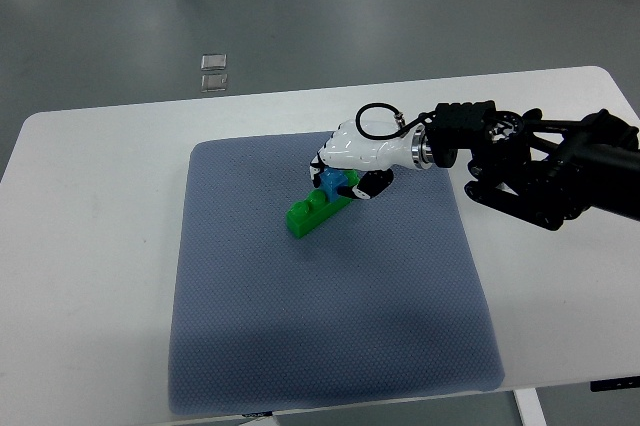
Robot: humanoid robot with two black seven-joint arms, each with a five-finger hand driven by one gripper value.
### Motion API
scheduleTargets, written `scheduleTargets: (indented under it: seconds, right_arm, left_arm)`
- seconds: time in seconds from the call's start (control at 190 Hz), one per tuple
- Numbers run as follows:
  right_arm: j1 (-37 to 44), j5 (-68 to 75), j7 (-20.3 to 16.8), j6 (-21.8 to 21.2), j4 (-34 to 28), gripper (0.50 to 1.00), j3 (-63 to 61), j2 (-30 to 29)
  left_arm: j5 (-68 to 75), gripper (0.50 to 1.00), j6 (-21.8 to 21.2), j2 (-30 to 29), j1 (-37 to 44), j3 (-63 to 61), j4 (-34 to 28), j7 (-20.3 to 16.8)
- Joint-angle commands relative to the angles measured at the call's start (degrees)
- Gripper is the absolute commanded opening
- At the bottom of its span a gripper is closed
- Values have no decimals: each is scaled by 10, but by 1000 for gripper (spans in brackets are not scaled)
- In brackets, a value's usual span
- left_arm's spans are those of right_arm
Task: Stack blue block on green block with right hand
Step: 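Lower the blue block onto the green block's studs and press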
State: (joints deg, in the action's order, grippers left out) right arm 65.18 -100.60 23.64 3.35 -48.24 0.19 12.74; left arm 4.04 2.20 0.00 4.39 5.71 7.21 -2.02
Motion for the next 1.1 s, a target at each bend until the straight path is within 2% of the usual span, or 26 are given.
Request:
scheduleTargets:
  seconds: [0.0, 0.168, 0.362, 0.431, 0.478, 0.835, 1.092]
  right_arm:
    - [-1, -2, 0, 0, 1, 584, 1, -1]
    - [-1, -4, 0, 0, 4, 596, 3, -1]
    - [0, -1, -16, -1, 5, 715, 3, -1]
    - [0, 1, -16, -1, 5, 723, 2, -1]
    - [1, 2, -16, -1, 5, 748, 1, -1]
    - [3, 4, -16, -1, 5, 756, 0, -1]
    - [4, 8, -16, 0, 4, 807, -5, -1]
  left_arm:
    - [0, 1000, 0, 0, 0, 0, 0, 0]
    - [0, 1000, 0, 0, 0, 0, 0, 0]
    - [0, 1000, 0, 0, 0, 0, 0, 0]
    - [0, 1000, 0, 0, 0, 0, 0, 0]
    - [0, 1000, 0, 0, 0, 0, 0, 0]
    - [0, 1000, 0, 0, 0, 0, 0, 0]
    - [0, 1000, 0, 0, 0, 0, 0, 0]
